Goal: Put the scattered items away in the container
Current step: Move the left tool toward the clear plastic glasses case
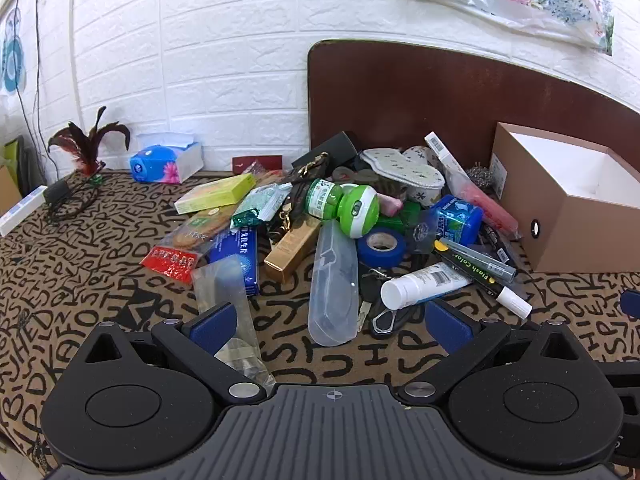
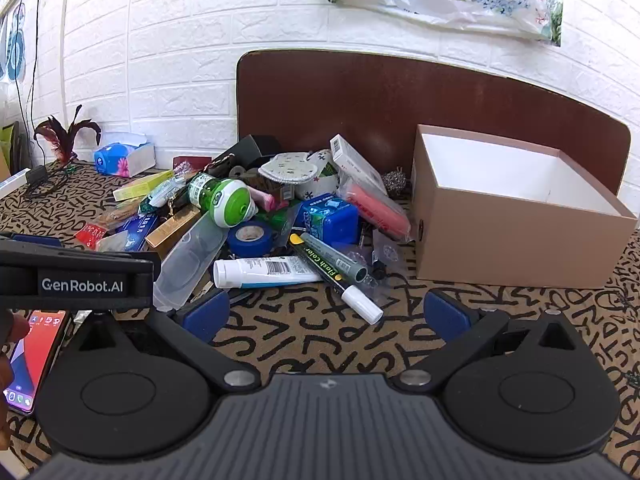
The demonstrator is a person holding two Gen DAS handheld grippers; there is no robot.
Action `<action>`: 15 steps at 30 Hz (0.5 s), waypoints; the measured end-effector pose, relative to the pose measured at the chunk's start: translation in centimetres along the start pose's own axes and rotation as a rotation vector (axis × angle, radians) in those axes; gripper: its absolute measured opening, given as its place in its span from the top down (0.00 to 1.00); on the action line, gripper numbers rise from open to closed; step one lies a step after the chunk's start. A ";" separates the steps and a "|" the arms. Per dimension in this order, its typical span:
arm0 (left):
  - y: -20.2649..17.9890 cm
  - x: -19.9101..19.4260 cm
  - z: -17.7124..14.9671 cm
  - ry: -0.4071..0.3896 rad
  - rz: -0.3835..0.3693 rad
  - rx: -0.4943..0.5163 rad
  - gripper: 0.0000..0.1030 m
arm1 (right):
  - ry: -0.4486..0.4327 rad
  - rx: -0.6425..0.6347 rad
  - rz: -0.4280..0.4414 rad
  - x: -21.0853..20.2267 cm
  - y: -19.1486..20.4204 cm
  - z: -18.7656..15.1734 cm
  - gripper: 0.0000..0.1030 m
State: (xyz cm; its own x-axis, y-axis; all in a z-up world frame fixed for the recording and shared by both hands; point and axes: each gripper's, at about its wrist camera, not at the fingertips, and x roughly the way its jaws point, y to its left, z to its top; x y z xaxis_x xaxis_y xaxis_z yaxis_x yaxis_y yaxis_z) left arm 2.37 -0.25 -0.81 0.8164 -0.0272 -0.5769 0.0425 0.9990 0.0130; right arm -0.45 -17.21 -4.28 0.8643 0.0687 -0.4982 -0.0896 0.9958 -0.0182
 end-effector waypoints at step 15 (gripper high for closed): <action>0.7 1.6 0.3 0.052 -0.028 -0.022 0.00 | 0.032 -0.028 0.024 1.3 1.2 0.3 0.00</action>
State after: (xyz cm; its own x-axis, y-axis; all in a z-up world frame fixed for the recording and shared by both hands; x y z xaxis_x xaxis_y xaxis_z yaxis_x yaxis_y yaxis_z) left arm 3.87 0.42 -1.53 0.7839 -0.0534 -0.6185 0.0515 0.9985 -0.0209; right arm 0.75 -15.95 -4.72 0.8456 0.0896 -0.5262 -0.1240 0.9918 -0.0303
